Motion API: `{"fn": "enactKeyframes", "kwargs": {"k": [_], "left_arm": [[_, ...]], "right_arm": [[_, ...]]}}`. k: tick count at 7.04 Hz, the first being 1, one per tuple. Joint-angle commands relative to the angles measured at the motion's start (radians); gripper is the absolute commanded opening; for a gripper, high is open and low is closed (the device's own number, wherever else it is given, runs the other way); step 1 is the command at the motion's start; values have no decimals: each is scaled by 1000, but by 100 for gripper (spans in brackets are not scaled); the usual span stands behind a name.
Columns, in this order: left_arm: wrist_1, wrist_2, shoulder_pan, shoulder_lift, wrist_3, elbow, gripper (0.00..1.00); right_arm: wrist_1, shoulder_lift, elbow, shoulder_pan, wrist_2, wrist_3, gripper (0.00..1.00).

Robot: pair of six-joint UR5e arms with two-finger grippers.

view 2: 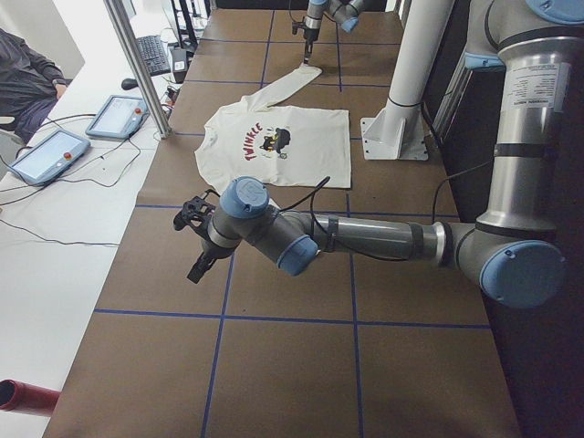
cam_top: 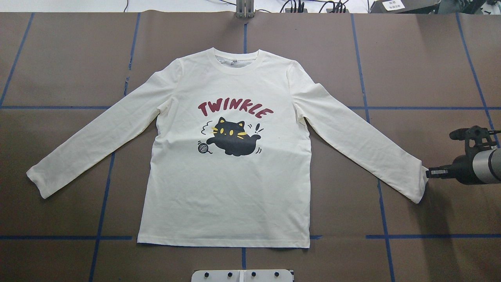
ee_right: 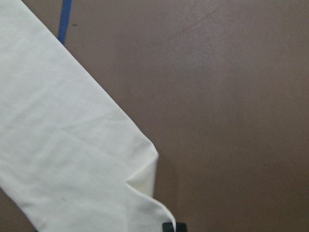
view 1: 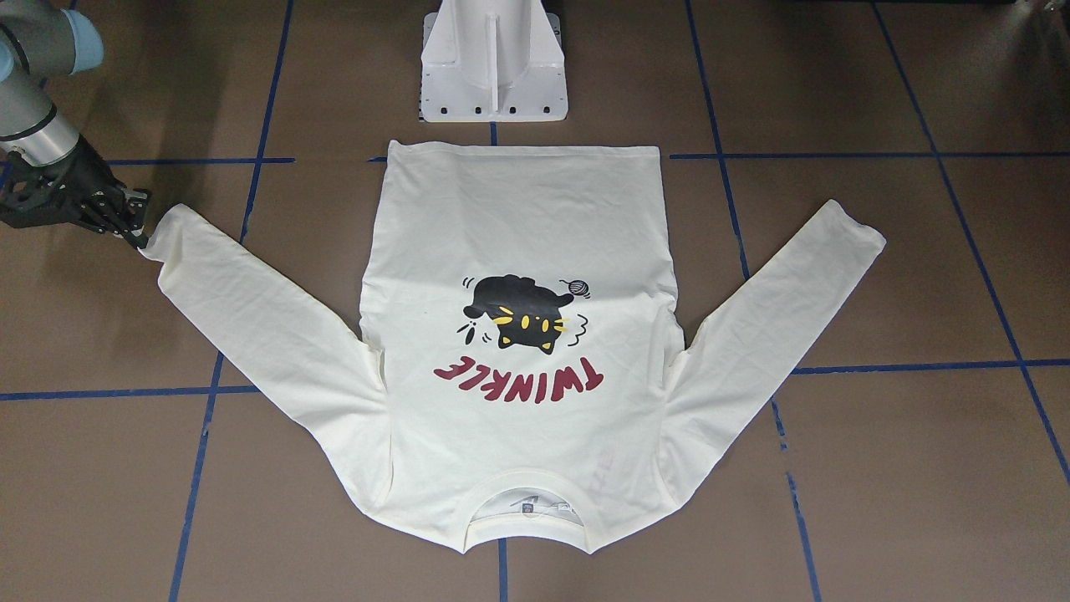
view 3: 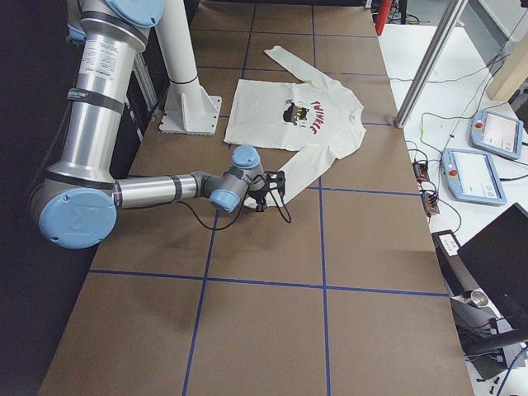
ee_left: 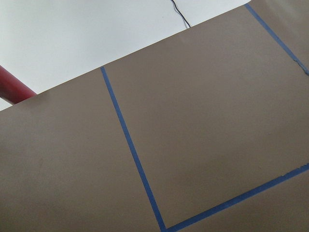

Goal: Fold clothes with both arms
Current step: 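Move the right gripper down to the cuff of the sleeve nearest it, then grasp the cuff with the right gripper and fold the sleeve across the chest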

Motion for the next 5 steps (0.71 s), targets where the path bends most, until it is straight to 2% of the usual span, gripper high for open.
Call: {"fn": "enactKeyframes", "kwargs": {"k": [1, 3, 4, 5], "left_arm": [[0, 0, 0, 2, -2, 2, 100], [2, -1, -2, 5, -4, 3, 100], [3, -3, 0, 4, -4, 6, 100], [5, -2, -2, -1, -5, 8, 100]], "right_arm": [[-396, 194, 168, 65, 34, -8, 0], [-708, 535, 160, 77, 19, -6, 0], [-757, 680, 141, 74, 3, -6, 0], [-783, 815, 90, 68, -48, -8, 0]]}}
